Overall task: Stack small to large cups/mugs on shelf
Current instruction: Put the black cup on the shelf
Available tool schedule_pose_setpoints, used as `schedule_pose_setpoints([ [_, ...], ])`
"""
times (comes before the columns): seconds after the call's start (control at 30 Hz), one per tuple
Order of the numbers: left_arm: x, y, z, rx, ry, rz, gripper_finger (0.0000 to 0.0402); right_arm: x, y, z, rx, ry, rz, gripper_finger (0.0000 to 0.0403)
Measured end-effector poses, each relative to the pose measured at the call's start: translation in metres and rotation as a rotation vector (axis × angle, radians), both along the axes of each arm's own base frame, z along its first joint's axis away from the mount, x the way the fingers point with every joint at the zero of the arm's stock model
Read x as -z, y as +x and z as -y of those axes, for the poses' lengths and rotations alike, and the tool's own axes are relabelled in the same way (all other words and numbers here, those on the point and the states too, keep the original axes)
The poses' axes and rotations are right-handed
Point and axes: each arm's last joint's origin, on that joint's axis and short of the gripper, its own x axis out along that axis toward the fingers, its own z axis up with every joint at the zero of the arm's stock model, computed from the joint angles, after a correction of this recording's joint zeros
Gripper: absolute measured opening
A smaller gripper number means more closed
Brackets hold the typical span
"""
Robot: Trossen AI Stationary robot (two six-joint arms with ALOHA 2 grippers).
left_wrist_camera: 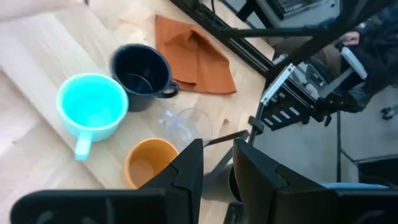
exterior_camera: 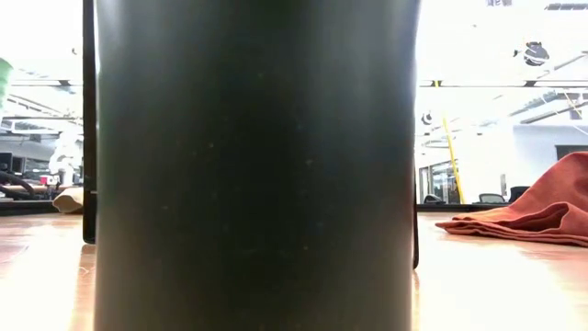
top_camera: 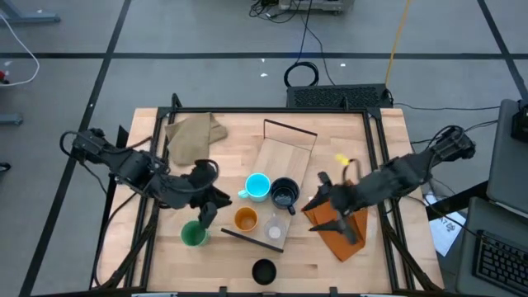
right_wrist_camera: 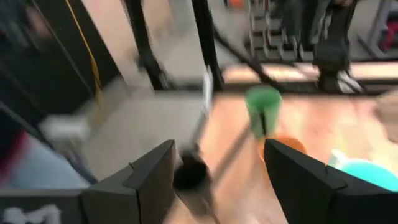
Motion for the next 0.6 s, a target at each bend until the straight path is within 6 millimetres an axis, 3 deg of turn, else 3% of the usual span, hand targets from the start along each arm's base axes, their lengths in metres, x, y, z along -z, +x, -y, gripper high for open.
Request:
schedule_pose_setpoints([
  [0.2, -0.015, -0.020, -0.021, -0.056, 0.007, 0.052, 0.0088, 0.020, 0.047, -0.010, -0.062, -0.288, -0.162, 0.0238],
  [0.37, -0.024, -0.035, -0.030, -0.073, -0.022, 0.079, 0.0088, 0.030, 0.088, -0.018, -0.154, -0.372, -0.202, 0.0238],
  [0.6, -0.033, -0.052, -0.042, -0.049, 0.030, 0.108, 0.0088, 0.016, 0.117, -0.042, -0.283, -0.526, -0.196, 0.0238],
])
